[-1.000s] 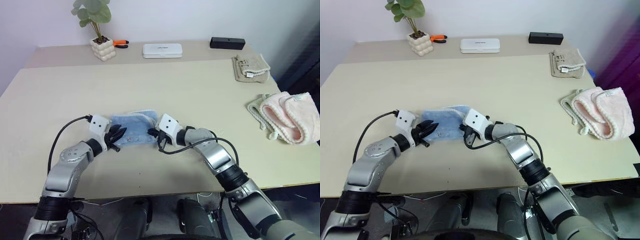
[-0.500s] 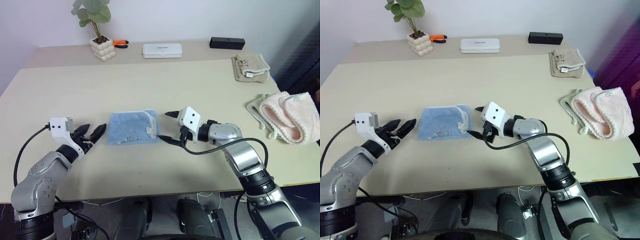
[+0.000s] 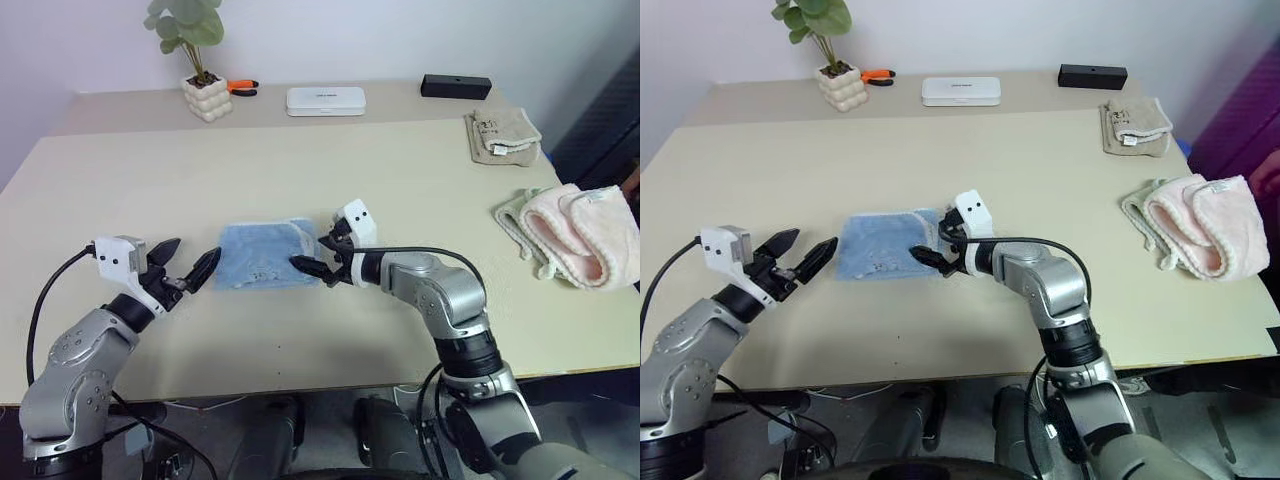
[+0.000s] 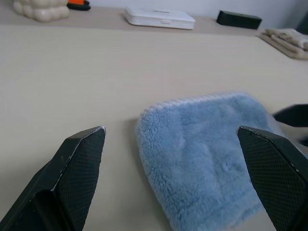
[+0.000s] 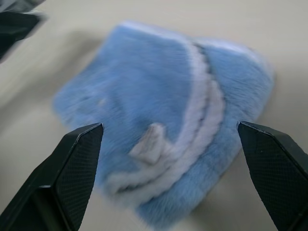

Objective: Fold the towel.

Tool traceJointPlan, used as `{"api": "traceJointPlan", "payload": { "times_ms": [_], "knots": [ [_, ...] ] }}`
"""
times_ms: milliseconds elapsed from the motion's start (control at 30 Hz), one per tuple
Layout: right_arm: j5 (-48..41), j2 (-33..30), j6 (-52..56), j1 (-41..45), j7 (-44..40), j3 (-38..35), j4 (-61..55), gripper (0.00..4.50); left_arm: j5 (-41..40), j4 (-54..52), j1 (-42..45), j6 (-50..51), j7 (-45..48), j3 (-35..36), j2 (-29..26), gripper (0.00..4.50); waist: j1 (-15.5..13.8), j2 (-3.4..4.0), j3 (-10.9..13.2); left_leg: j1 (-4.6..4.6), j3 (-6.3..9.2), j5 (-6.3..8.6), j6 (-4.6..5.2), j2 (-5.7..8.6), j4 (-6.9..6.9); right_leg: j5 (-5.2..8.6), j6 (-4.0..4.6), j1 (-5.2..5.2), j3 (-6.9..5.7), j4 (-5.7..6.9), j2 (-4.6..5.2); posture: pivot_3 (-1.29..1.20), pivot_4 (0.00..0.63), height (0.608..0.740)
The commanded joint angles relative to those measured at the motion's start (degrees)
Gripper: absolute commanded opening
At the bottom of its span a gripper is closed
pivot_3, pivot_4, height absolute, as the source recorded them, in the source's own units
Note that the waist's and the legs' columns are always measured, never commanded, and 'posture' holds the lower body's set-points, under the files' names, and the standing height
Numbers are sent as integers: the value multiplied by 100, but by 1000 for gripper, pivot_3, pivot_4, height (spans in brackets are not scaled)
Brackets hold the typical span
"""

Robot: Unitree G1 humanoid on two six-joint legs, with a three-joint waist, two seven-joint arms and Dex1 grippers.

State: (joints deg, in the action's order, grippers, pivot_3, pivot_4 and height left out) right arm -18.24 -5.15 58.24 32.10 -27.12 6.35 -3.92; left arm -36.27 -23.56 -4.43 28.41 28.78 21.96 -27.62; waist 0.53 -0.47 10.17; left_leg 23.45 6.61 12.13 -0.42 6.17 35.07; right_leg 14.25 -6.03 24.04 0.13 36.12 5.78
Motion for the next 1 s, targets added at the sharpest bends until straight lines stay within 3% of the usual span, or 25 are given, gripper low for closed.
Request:
{"api": "traceJointPlan", "payload": {
  "times_ms": [33,133,233,467,533,700,800,900,1000],
  "knots": [
    [6,177,-11,171,224,8,235,4500,-45,-267,-42,-163,46,179,-83,4475,12,0,0,0,0,0,0,0,0,-1,-1,0,-1,0,0,0,150,740],
    [41,272,-92,213,313,87,445,4500,-84,-335,-70,-158,23,207,-78,4475,47,1,-1,0,-2,-1,1,-2,0,-6,-6,3,-3,3,-2,0,150,740],
    [-60,394,-92,272,360,26,508,3759,-93,-384,-91,-150,-28,216,-51,4500,46,2,-1,0,-3,-1,0,-6,-1,-13,-13,5,-3,5,-10,0,150,740],
    [-366,573,11,391,386,-260,390,104,-147,-456,-107,-115,-124,191,-12,4500,38,2,-1,0,-3,-1,0,-6,-2,-13,-14,7,-2,5,-16,0,150,740],
    [-473,581,12,428,412,-406,330,16,-137,-459,-101,-116,-141,156,-5,4500,33,2,-1,0,-3,-1,0,-6,-2,-13,-14,7,-2,5,-16,0,150,740],
    [-659,79,-727,920,1169,-2040,465,16,-59,-316,113,-136,-185,-41,56,4500,-12,8,3,5,-3,-1,0,-2,2,-13,-13,6,-2,2,-15,0,150,740],
    [-718,-86,-903,1065,1466,-2457,627,16,-37,-282,168,-138,-183,-115,87,4500,2,2,0,5,-3,-1,1,1,2,-13,-13,4,-3,-3,-13,0,150,740],
    [-860,-523,-1060,1248,2277,-3661,1070,16,78,-24,451,-193,-79,-433,148,4500,14,6,1,5,-5,-1,0,-3,-11,-15,-15,-9,-3,7,-14,0,150,740],
    [-1062,-549,-761,1092,3165,-4455,1070,16,136,191,749,-216,-3,-696,252,4500,4,8,2,7,-5,-3,-2,-5,-11,-15,-14,-8,-3,11,-15,0,150,740]
  ]
}}
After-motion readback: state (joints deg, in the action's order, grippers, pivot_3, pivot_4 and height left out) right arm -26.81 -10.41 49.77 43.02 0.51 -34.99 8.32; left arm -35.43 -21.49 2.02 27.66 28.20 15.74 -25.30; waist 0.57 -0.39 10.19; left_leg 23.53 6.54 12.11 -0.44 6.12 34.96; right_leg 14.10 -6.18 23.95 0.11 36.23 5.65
